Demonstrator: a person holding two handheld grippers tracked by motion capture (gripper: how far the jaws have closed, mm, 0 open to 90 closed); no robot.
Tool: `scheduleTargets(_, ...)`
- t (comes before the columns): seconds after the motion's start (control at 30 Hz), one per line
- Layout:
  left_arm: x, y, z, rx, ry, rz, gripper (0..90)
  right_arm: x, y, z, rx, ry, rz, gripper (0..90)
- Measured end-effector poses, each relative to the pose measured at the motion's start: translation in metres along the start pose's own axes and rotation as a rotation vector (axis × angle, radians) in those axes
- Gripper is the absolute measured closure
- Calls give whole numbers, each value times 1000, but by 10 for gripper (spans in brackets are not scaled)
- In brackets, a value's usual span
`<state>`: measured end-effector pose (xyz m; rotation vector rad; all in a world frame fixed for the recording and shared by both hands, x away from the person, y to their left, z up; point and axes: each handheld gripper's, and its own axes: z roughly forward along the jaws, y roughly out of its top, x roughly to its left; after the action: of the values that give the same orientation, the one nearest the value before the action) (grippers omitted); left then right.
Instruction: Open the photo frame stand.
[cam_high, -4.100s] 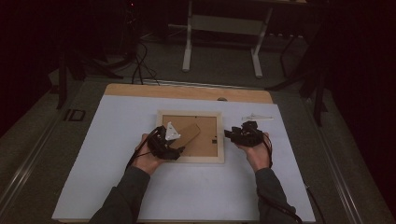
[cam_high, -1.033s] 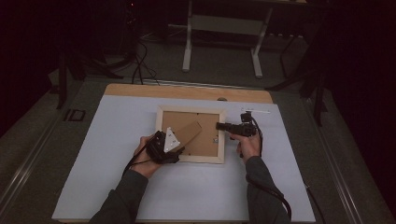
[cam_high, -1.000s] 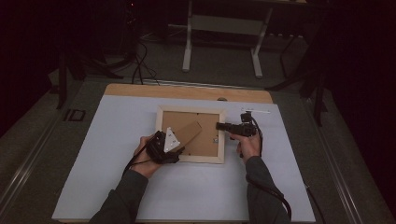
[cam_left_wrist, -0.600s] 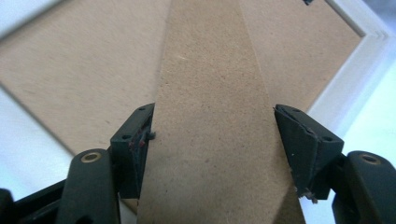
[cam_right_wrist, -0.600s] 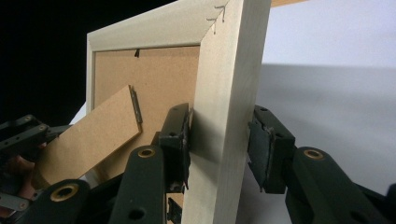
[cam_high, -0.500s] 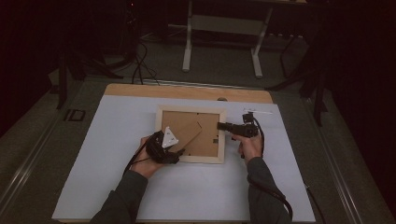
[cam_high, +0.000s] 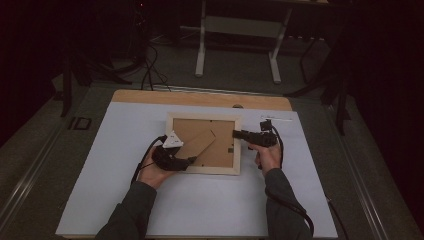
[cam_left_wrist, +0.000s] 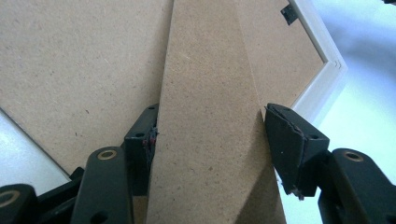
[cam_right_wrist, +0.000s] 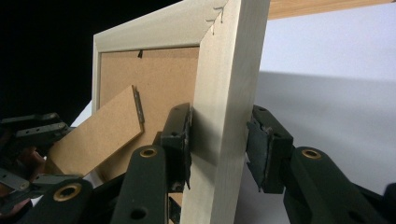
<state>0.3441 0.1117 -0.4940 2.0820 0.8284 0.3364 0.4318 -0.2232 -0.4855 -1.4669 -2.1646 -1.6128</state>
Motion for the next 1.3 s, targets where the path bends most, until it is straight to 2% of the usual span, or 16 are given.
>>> scheduleTargets(0.27, 4, 0, 0, 4, -29, -43, 424, 3, 1, -1, -2, -1, -22, 622)
scheduleTargets(0.43, 5, 1, -1, 8, -34, -47, 423, 4, 2, -2, -3, -3, -30, 622)
scheduleTargets(0.5, 4, 1, -1, 18, -43, -51, 455, 5, 2, -2, -3, -4, -40, 622)
scheduleTargets(0.73, 1, 4, -2, 50, -33, -25, 473, 10, 5, -4, 2, -12, -76, 621)
scheduleTargets(0.97, -5, 8, 0, 73, -2, 18, 505, 14, 7, -7, 3, -26, -115, 624)
scheduleTargets(1.0, -5, 8, 0, 73, -2, 18, 516, 14, 7, -7, 3, -26, -115, 624)
scheduleTargets(1.03, -8, 9, 1, 75, 15, 37, 516, 14, 7, -8, 1, -29, -123, 625)
scheduleTargets(1.3, -11, 13, 1, 73, 34, 57, 522, 17, 8, -13, -12, -48, -150, 628)
